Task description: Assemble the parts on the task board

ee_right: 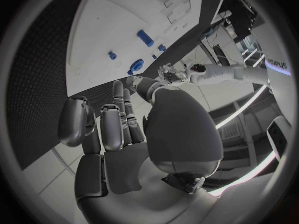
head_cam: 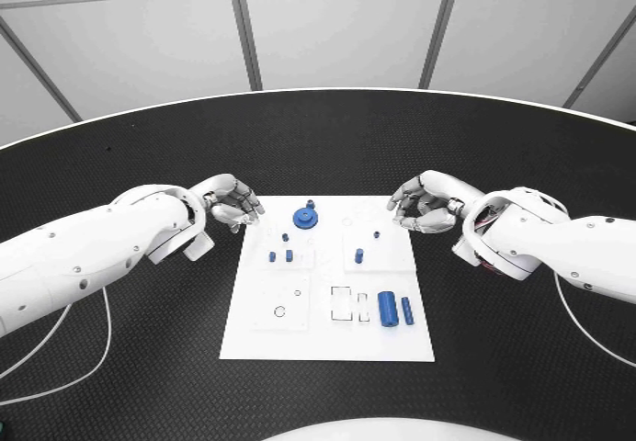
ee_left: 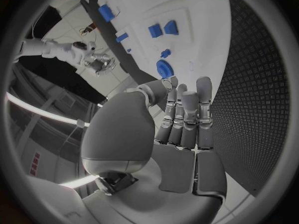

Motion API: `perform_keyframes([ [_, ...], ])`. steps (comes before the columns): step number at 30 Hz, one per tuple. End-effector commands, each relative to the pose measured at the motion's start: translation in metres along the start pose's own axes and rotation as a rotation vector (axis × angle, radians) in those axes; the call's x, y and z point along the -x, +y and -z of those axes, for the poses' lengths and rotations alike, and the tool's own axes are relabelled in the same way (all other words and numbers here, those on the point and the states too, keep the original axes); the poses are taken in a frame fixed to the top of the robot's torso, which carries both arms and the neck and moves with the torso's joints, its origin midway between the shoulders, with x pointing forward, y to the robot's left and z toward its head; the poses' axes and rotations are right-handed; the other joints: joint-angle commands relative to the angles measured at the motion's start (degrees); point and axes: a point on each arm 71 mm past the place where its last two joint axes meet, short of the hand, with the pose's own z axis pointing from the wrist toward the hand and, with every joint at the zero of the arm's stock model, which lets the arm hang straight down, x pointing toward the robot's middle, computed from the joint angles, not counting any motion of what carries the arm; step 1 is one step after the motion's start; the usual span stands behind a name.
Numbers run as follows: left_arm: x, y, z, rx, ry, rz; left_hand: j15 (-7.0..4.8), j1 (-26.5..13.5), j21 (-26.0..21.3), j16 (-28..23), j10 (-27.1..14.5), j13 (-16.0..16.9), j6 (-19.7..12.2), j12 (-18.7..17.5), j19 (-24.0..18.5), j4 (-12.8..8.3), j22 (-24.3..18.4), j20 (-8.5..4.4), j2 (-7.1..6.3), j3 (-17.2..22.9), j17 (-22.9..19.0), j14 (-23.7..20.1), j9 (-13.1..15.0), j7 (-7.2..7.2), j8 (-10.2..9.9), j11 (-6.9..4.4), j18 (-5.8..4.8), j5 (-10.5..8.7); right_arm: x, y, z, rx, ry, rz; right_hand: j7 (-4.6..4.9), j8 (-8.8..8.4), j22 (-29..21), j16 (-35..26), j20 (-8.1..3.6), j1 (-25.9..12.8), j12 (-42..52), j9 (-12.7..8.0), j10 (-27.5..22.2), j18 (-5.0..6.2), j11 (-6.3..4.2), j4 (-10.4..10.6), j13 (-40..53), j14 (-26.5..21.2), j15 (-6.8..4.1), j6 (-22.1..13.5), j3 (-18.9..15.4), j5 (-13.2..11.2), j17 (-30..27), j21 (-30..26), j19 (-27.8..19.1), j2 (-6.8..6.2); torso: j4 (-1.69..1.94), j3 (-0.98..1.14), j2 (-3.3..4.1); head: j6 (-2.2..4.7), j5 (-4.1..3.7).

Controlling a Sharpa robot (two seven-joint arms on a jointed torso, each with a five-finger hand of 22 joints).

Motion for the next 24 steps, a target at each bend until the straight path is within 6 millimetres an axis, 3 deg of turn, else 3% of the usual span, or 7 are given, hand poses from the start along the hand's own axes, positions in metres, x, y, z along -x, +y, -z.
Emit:
perform_keyframes([
  [1, 0.01, 0.012, 0.014, 0.016, -0.038, 0.235, -0.06, 0.11, -0.65, -2.67, 0.39, -0.18, 0.34, -0.12, -0.77, -0.33, -0.34, -0.08, 0.24, 0.13, -4.66, -2.57, -0.11, 0.24, -0.38, -0.02, 0.9, 0.27, -0.003, 0.003, -0.001, 0.04, 0.028, 0.211, -0.06, 0.14, -0.12, -0.45, 0.23, 0.58, -2.47, -0.2, 1.04, 0.72, 0.3, -0.43, -2.94, 1.49, 0.31, 0.39, 0.98, -3.32, -0.02, -0.46, 0.05, -0.19, -0.05, -0.32, -0.46, 0.59, -1.36],
  [4, 0.016, 0.018, 0.027, 0.013, -0.053, 0.421, 0.01, -0.7, -1.49, -4.29, 0.28, -0.38, 0.52, -0.18, -1.38, 0.02, -0.84, -0.03, 0.49, 0.27, -5.97, -3.21, -0.21, 0.37, -0.49, 0.0, 0.9, 0.55, -0.007, 0.004, -0.004, 0.033, 0.061, 0.336, -0.09, -0.44, -0.63, -1.17, 0.5, -0.53, -5.23, -0.58, 1.01, 0.8, 0.59, 0.06, -6.31, 1.3, 0.56, 0.27, 1.98, -4.87, -0.89, -1.05, -0.03, -1.07, -0.13, -0.47, -0.66, 0.89, -1.91],
  [8, 0.019, 0.02, 0.041, -0.029, -0.026, 0.623, 0.09, -0.68, -2.67, -6.58, 0.19, -0.6, 0.59, -0.18, -2.41, -0.34, -1.51, -0.01, 0.67, 0.19, -7.55, -4.61, -0.32, 0.52, -0.63, 0.17, 0.89, 0.48, -0.01, 0.005, -0.012, 0.024, 0.067, 0.428, -0.08, -0.69, -0.81, -1.18, 0.58, -0.93, -6.09, -0.73, 1.59, 0.85, 0.63, 0.23, -7.77, 1.39, 0.59, 0.28, 2.09, -6.07, -0.76, -1.29, 0.0, -1.65, -0.23, -0.54, -0.84, 1.14, -1.99],
  [12, 0.018, 0.017, 0.051, -0.094, 0.022, 0.781, 0.26, -0.69, -3.38, -7.67, -0.16, -0.76, 0.33, -0.26, -2.9, -0.36, -1.94, 0.15, 1.22, -0.43, -8.46, -5.18, -0.41, 0.69, -0.79, 0.36, 0.87, 0.41, -0.012, 0.007, -0.02, 0.027, 0.051, 0.473, 0.03, -1.06, -0.86, -1.29, 0.64, -0.98, -6.98, -0.95, 2.22, 0.85, 0.72, 0.26, -9.5, 1.44, 0.67, 0.18, 2.04, -8.8, -0.74, -1.47, 0.1, -2.32, -0.16, -0.64, -0.76, 1.35, -2.2],
  [16, 0.016, 0.013, 0.058, -0.142, 0.058, 0.883, 0.5, -1.05, -4.21, -8.4, -0.54, -0.94, 0.01, -0.37, -3.43, -0.18, -2.43, 0.4, 1.41, -1.56, -9.13, -5.82, -0.47, 0.78, -0.9, 0.47, 0.85, 0.36, -0.019, 0.011, -0.025, 0.036, 0.055, 0.49, 0.09, -1.23, -0.69, -1.27, 0.67, -0.9, -7.23, -1.03, 2.2, 0.81, 0.79, 0.14, -9.9, 1.47, 0.7, 0.01, 1.98, -9.19, -0.65, -1.37, 0.19, -2.61, 0.01, -0.74, -0.82, 1.57, -2.35],
  [21, 0.015, 0.01, 0.061, -0.165, 0.075, 0.938, 0.6, -1.19, -4.76, -8.77, -0.63, -1.04, -0.07, -0.41, -3.74, -0.11, -2.76, 0.53, 1.52, -2.26, -9.49, -6.26, -0.48, 0.79, -0.89, 0.53, 0.84, 0.38, -0.03, 0.016, -0.031, 0.054, 0.074, 0.494, 0.16, -1.29, -0.41, -1.1, 0.67, -0.72, -7.35, -1.07, 2.24, 0.76, 0.82, 0.07, -10.13, 1.56, 0.72, -0.02, 2.11, -9.24, -0.35, -1.16, 0.32, -2.51, 0.0, -0.88, -0.81, 1.72, -1.99],
  [24, 0.015, 0.009, 0.062, -0.174, 0.079, 0.952, 0.62, -1.16, -4.93, -8.9, -0.63, -1.08, -0.08, -0.41, -3.82, -0.14, -2.87, 0.56, 1.57, -2.45, -9.61, -6.42, -0.48, 0.81, -0.89, 0.55, 0.85, 0.38, -0.037, 0.02, -0.034, 0.065, 0.092, 0.495, 0.21, -1.27, -0.19, -1.01, 0.67, -0.48, -7.39, -1.07, 2.51, 0.71, 0.82, -0.02, -10.38, 1.62, 0.74, 0.15, 2.31, -9.18, -0.2, -1.0, 0.44, -2.27, -0.06, -0.75, -0.75, 1.8, -1.77],
])
